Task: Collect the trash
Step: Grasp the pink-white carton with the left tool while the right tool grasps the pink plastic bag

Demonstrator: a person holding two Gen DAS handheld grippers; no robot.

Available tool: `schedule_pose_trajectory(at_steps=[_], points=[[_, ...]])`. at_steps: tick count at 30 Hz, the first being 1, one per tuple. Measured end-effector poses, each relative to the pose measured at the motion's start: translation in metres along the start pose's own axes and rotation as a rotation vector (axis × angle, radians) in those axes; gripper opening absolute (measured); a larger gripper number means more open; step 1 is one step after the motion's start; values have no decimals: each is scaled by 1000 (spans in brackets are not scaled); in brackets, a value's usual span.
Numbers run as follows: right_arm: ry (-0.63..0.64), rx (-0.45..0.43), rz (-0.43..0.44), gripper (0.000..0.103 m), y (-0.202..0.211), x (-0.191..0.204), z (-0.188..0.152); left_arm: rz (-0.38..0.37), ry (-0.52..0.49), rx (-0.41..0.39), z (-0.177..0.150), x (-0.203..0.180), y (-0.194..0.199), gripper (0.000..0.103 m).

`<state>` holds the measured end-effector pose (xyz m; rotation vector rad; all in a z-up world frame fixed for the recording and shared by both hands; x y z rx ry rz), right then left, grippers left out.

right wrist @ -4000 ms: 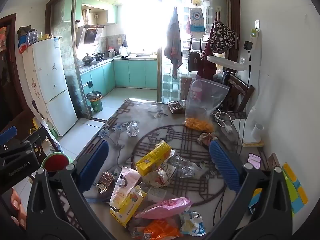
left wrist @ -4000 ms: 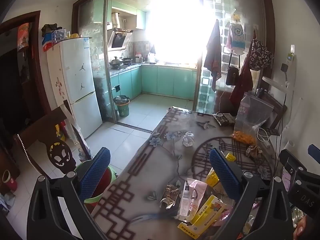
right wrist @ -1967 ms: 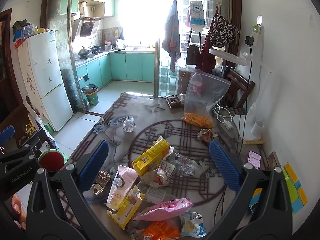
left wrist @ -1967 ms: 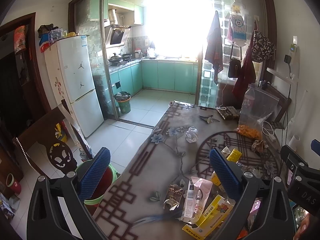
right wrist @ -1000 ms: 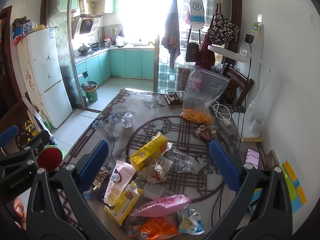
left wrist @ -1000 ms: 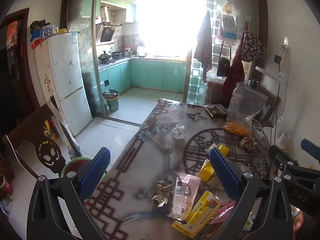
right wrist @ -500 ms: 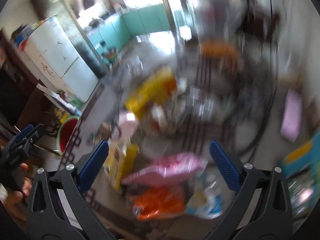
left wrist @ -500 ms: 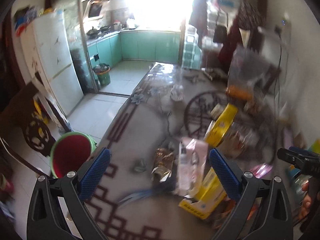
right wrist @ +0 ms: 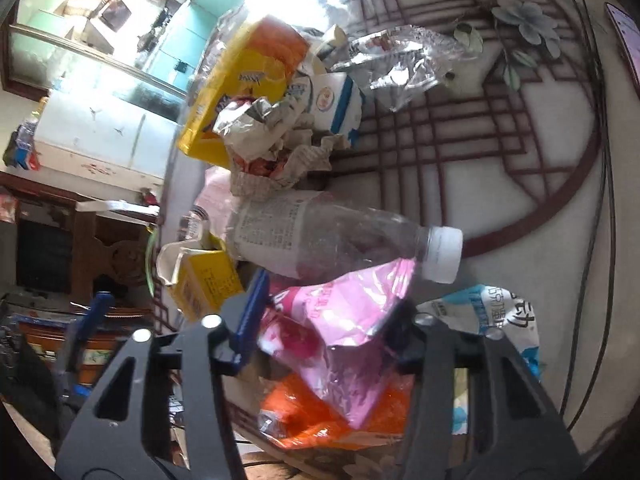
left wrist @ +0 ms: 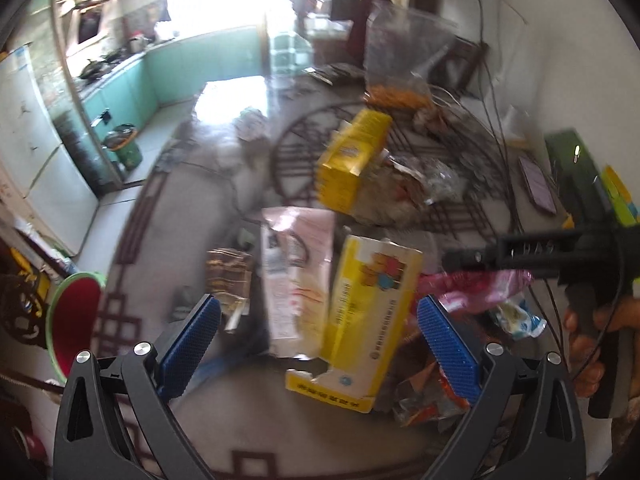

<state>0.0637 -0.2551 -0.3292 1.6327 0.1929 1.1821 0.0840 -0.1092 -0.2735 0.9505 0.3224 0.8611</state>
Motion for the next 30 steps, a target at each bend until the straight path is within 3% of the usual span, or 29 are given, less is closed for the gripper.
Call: schedule_pose_trajectory(at_steps=[9,17,19,21,25,27,30], points=[[76,-167,68,41,78,20,13,-43,-79,35,11,-29,-30,93],[93,-296,40,40,120,21,21,-15,-113,137,-5,-31,-66,86],[101,-315,30,40,123,21,24,7,-146,129,-5,-34,-66,75],[97,-323,32,40,126,19,24,-28,-136,147,-5,-38,-67,32],[99,-340,39,40,133,20,22,-55,-88,121,-2,-32,-56,20],[104,-348,41,40,135,23,22,-68,-62,92,2,-25,-44,2],[119,-353,51,40,136,31,22,-84,-9,40,11,-9,-27,0]])
Point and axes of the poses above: each gripper's, at about its wrist camera, not at the fingertips, and y roughly against the way its jaws point, x to its left, z to its top, the point moved 10 cm from there along -y, roughly the way its jaws point, and after that the axes turned 14 degrees about -y, right-handed, at the moved point
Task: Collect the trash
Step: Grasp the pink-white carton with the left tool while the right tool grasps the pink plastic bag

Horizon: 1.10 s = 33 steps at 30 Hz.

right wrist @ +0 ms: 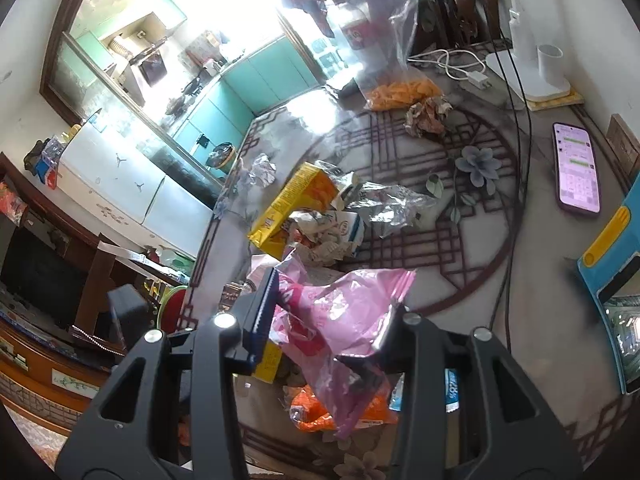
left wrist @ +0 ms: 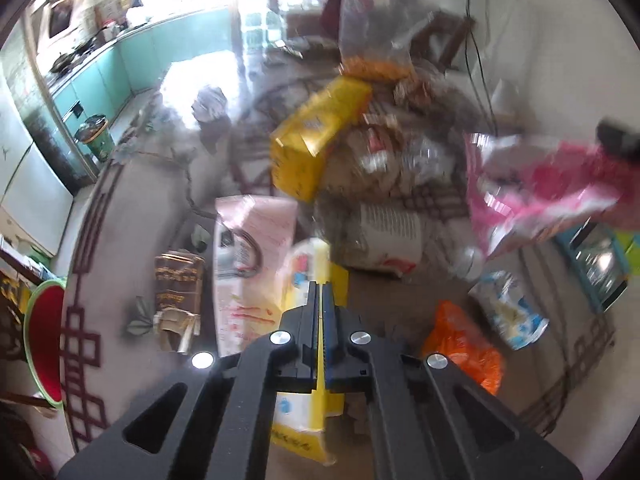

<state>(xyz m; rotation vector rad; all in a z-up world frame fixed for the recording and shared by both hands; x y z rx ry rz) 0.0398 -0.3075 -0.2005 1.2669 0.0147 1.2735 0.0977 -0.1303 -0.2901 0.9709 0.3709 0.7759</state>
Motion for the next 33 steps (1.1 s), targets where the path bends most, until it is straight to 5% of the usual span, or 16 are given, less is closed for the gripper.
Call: schedule_pose_trajectory(at_steps=[7,9,10,11,22,23,24,25,27,33], points=[[20,20,24,40,-9,15,-6,13,67,-46,5,35,27,4],[29,28,30,40,-13,19,-8,28,74,-22,1,42,19,41],[34,33,33,40,-15,22,-9,27,84,-20,0,45,14,74],[39,37,34,40,-17,24,-10,21,89,-24,-1,46,11,83],[31,46,21,40,-19,20,-17,27,110,171,-22,50,-73,81],[27,46,18,40,-18,18,-17,20,125,181,-23,52,-77,75],[23,46,15,40,-18,16,-17,9,136,187,-24,53,-80,58],[20,45,15,40,-17,14,-17,-2,144,192,-25,52,-81,58],[16,41,15,40,-16,13,-16,-1,147,172,-21,53,-76,34],[35,22,42,40,-8,29,-14,-22,161,54,-4,54,-25,33]])
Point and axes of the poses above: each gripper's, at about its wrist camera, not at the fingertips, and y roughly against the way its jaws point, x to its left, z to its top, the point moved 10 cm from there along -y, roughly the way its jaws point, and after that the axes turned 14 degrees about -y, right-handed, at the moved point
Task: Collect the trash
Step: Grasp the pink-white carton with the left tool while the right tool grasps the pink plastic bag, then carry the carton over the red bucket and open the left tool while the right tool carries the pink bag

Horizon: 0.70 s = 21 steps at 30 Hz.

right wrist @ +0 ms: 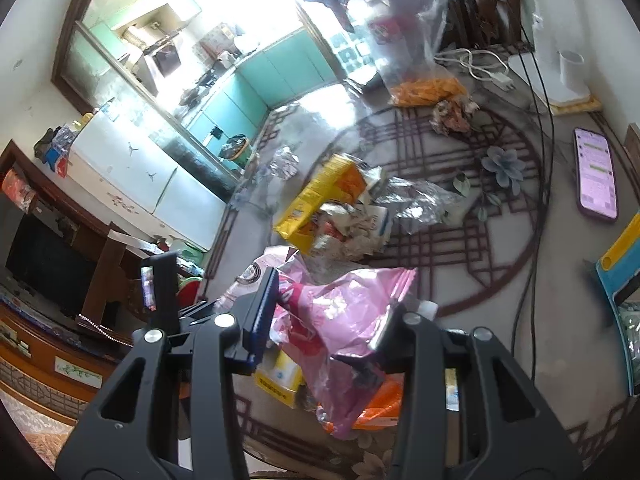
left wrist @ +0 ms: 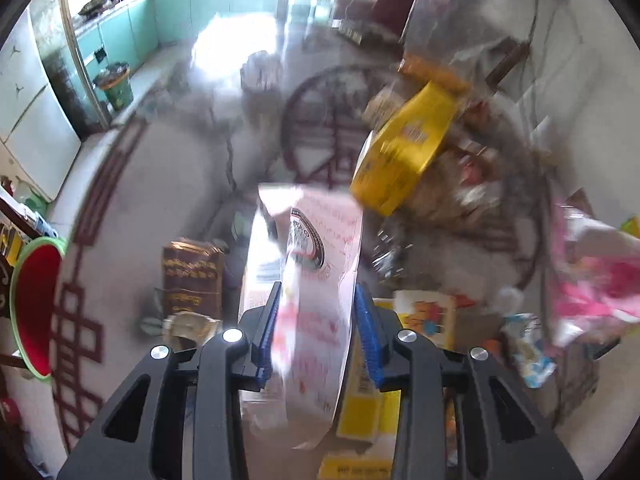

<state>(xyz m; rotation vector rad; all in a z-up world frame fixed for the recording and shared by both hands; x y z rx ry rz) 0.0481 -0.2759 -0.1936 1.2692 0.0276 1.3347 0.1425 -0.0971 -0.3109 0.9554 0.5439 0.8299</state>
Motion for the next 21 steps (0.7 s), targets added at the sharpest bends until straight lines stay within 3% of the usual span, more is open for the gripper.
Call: schedule_pose_trajectory(at_steps=[4,8,15,21], points=[[45,-2,45,40,0,32,-1,1,30,-87,4,9,45,33],[108,20,85,40,-12,75,-12,42,89,-156,1,44,88,33],[177,77,120,40,-54,148,-45,194,213,-200,-32,148,132,33],[228,169,118,40,-124,217,-90,289,352,-161,-76,255,136,33]])
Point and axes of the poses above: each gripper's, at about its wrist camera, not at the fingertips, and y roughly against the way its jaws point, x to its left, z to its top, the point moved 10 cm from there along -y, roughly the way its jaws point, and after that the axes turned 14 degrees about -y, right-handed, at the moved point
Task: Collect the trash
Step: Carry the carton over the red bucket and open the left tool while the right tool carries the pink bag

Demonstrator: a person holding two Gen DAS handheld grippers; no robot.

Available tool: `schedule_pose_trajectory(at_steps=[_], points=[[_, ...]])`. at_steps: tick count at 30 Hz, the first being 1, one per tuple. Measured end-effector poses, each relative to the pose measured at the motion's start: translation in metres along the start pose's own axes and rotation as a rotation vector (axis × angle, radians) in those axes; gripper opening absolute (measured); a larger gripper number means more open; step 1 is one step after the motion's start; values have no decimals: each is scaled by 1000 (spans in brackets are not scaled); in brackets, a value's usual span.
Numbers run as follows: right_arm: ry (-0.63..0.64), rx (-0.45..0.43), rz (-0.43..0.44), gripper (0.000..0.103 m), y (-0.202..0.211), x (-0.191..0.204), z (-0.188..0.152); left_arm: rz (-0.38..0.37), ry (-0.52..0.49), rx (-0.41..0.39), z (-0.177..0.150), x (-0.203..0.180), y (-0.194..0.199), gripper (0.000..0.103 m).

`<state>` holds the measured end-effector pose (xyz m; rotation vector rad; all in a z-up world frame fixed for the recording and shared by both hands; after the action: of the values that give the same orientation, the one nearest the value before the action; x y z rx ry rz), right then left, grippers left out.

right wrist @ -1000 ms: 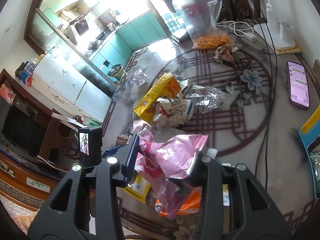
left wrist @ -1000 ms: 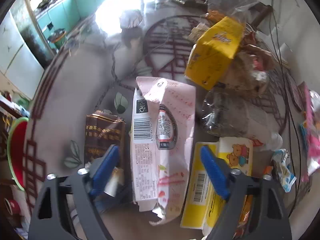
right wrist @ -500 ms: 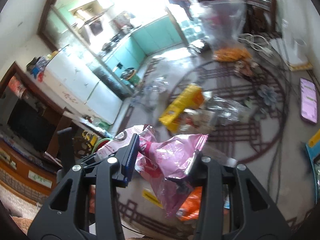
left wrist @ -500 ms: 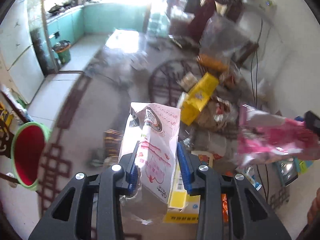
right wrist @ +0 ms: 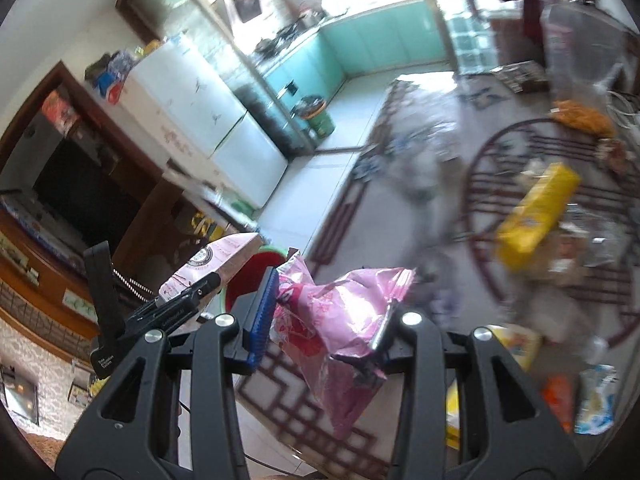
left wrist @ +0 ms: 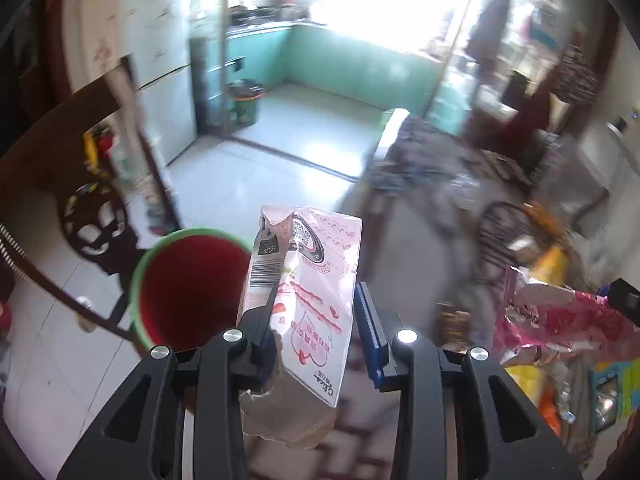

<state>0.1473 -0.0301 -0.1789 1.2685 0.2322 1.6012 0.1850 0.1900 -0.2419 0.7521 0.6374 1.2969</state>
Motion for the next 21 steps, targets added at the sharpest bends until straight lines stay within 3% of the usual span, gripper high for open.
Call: schedule_pose_trajectory(at_steps=[8,14,20,21], points=[[45,128,-13,40,-124,57,-19,90,79,112,-33,107,-57,33],[69,214,-48,40,-196,77,-32,94,108,174,-52,146,-87,33],[89,248,-60,42,-229,93,-42,92,108,195,-53,160,-102,33],[94,245,-58,46,-232,94,-43,89,108,197,-53,160,-104,33]])
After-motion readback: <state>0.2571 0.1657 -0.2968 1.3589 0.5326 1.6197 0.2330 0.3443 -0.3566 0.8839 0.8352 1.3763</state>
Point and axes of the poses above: each gripper's, at about its wrist camera, not at the fingertips, and y roughly against the way its jaws point, x to its left, z to its top, the point moved 10 cm from there along -y, roughly the way its jaws point, and after that the axes turned 14 degrees about -y, right-handed, at the moved point
